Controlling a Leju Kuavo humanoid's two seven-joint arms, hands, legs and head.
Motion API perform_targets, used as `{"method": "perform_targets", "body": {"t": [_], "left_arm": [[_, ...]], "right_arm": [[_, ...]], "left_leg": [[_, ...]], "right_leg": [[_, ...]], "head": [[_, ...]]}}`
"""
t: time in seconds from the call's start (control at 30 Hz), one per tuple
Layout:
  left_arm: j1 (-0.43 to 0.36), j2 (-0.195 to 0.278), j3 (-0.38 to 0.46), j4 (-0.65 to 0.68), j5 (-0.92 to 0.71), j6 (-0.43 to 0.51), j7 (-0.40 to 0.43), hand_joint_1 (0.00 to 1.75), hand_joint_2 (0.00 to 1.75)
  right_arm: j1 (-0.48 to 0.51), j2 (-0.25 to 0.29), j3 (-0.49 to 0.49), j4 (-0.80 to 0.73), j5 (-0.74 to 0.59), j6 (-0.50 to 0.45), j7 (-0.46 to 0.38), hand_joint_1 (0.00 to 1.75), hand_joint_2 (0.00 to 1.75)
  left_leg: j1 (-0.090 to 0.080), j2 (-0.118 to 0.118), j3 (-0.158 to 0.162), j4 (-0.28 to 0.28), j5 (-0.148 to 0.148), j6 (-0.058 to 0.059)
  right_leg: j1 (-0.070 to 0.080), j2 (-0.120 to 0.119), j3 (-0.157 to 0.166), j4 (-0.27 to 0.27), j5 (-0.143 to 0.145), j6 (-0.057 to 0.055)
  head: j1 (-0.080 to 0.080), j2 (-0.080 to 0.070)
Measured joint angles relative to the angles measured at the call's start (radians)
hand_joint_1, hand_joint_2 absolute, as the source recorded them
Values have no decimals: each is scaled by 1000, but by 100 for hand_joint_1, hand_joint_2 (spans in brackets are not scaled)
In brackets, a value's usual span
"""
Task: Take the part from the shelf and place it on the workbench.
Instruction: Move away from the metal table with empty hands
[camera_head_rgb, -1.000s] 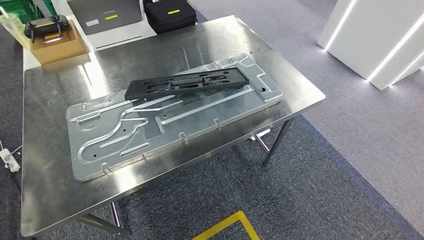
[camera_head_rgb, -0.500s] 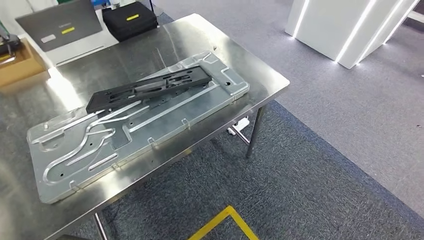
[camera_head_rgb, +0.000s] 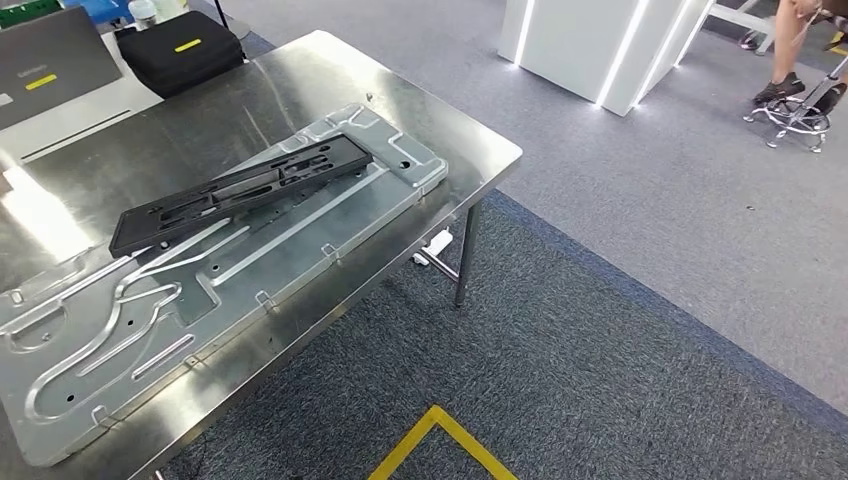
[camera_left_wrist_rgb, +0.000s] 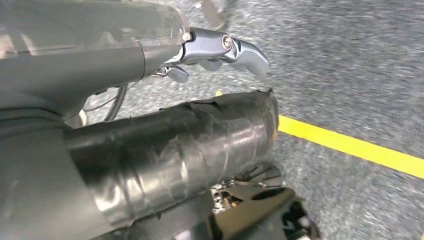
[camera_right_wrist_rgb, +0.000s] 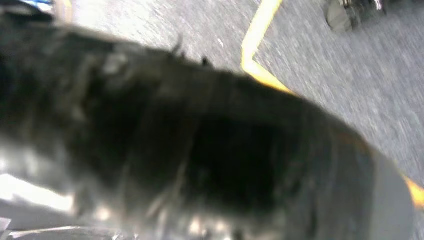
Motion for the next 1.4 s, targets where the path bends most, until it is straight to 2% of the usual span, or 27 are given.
{"method": "perform_targets", "body": {"t": [0.07,0.1,0.13,0.17,0.27,0.33,0.4,0.43,0.5,0.57,0.6,0.63,0.67,0.73,0.8,0.87,0.9,0.93,0.97,1.0,1.07,1.13,1.17,1.23,1.3,1.37,1.4], "left_arm": [[3,1,0,0,-1,-13,-12,0,0],[5,1,1,0,-1,-20,-16,0,0],[5,2,1,0,-1,-26,-18,0,0],[5,2,1,0,-1,-31,-19,0,0],[5,3,1,0,-1,-41,-20,0,0],[4,4,2,0,-1,-44,-21,0,0],[1,5,2,0,-1,-44,-21,0,0],[-1,5,2,0,-1,-44,-22,0,0],[-2,5,2,0,-2,-44,-23,0,0],[2,6,2,0,-2,-45,-23,0,0],[5,6,3,0,-2,-45,-23,0,0],[7,6,3,0,-2,-45,-23,0,0],[8,6,3,0,-2,-45,-23,0,0],[9,7,3,0,-2,-45,-23,0,0],[9,9,4,0,-1,-46,-23,0,0],[7,11,4,0,1,-51,-24,0,0],[5,11,4,0,3,-55,-24,0,0],[3,12,4,0,4,-59,-25,0,0],[2,12,4,0,6,-63,-25,0,0],[3,12,5,0,8,-67,-26,0,0],[6,12,6,0,10,-73,-25,0,0],[10,14,8,0,10,-79,-23,0,0],[11,14,8,0,10,-81,-23,0,0],[10,14,10,0,10,-83,-23,0,0],[10,15,10,0,11,-83,-22,0,0],[9,15,11,0,11,-83,-21,0,0],[7,15,11,0,11,-84,-21,0,0]], "right_arm": [[-1,7,21,6,18,22,7,0,0],[-2,11,29,8,24,31,9,0,0],[-1,13,36,10,31,41,13,0,0],[0,14,44,11,43,52,18,0,0],[5,15,73,15,79,73,32,0,0],[4,16,88,17,87,77,35,0,0],[6,17,98,18,89,80,36,0,0],[8,17,101,19,89,81,36,0,0],[7,18,106,20,89,81,36,0,0],[5,18,112,20,89,81,37,0,0],[5,18,114,21,89,81,37,0,0],[5,18,117,21,88,81,37,0,0],[6,18,118,21,89,81,37,0,0],[6,19,119,22,89,82,37,0,0],[5,20,122,23,97,88,40,0,0],[6,22,128,24,110,98,47,0,0],[9,23,132,25,115,102,51,0,0],[11,24,136,26,119,105,55,0,0],[13,25,139,27,123,107,58,0,0],[13,26,142,28,125,109,60,0,0],[11,28,146,29,128,116,64,0,0],[10,28,147,29,131,121,66,0,0],[10,29,147,29,133,122,66,0,0],[12,28,147,29,136,122,66,0,0],[11,28,147,29,138,123,66,0,0],[9,28,147,29,138,123,66,0,0],[10,28,147,29,139,123,67,0,0]], "left_leg": [[-3,29,0,-2,0,5],[-5,44,-1,-2,-1,5],[-5,58,-1,-2,-3,5],[-6,71,0,-1,-4,4],[-7,102,10,-1,-13,-8],[-11,118,15,0,-19,-20],[-11,132,21,-1,-23,-31],[-8,127,23,3,-28,-36],[-3,86,3,55,-66,-45],[0,41,-57,182,-131,-48],[1,32,-89,247,-154,-49],[1,29,-111,287,-160,-49],[1,26,-116,290,-145,-49],[2,11,-78,189,-71,-44],[3,-30,-29,68,-20,-38],[1,-49,-12,24,-14,-33],[1,-41,-10,20,-12,-28],[1,-30,-7,14,-8,-21],[2,-19,-4,8,-4,-12],[3,-6,-3,2,1,-5],[1,21,-3,-2,3,2],[-1,52,-3,-2,1,3],[-1,66,-2,-2,-1,2],[-1,90,4,-2,-7,-3],[-4,110,12,0,-15,-12],[-7,128,19,1,-21,-23],[-9,137,22,1,-24,-29]], "right_leg": [[-4,-40,-58,122,-65,8],[-7,-46,-83,175,-84,11],[-10,-49,-94,198,-84,14],[-13,-53,-86,185,-67,16],[-13,-98,15,-1,15,13],[-4,-118,47,-66,29,2],[0,-100,46,-70,30,-10],[-2,-91,47,-73,32,-16],[-6,-73,49,-80,37,-29],[-5,-53,48,-81,38,-38],[-4,-41,47,-79,38,-39],[-3,-27,46,-78,39,-40],[-3,-12,46,-76,38,-40],[-3,16,47,-73,38,-39],[-1,41,44,-67,37,-32],[-2,61,37,-64,38,-19],[-4,70,34,-66,40,-12],[-6,65,32,-64,40,-6],[-5,44,27,-56,33,-1],[-5,15,13,-29,15,3],[-6,-39,-37,76,-45,9],[-9,-48,-89,183,-84,16],[-11,-51,-95,196,-78,18],[-12,-71,-44,103,-18,18],[-6,-120,23,-25,27,8],[5,-141,42,-68,29,-5],[8,-130,41,-69,30,-12]], "head": [[1,0],[1,0],[1,0],[1,0],[1,0],[1,0],[0,0],[0,0],[0,0],[0,0],[0,0],[0,0],[0,0],[0,0],[0,0],[0,0],[0,0],[0,0],[1,0],[1,0],[3,0],[3,0],[3,0],[3,0],[3,0],[3,0],[3,0]]}}
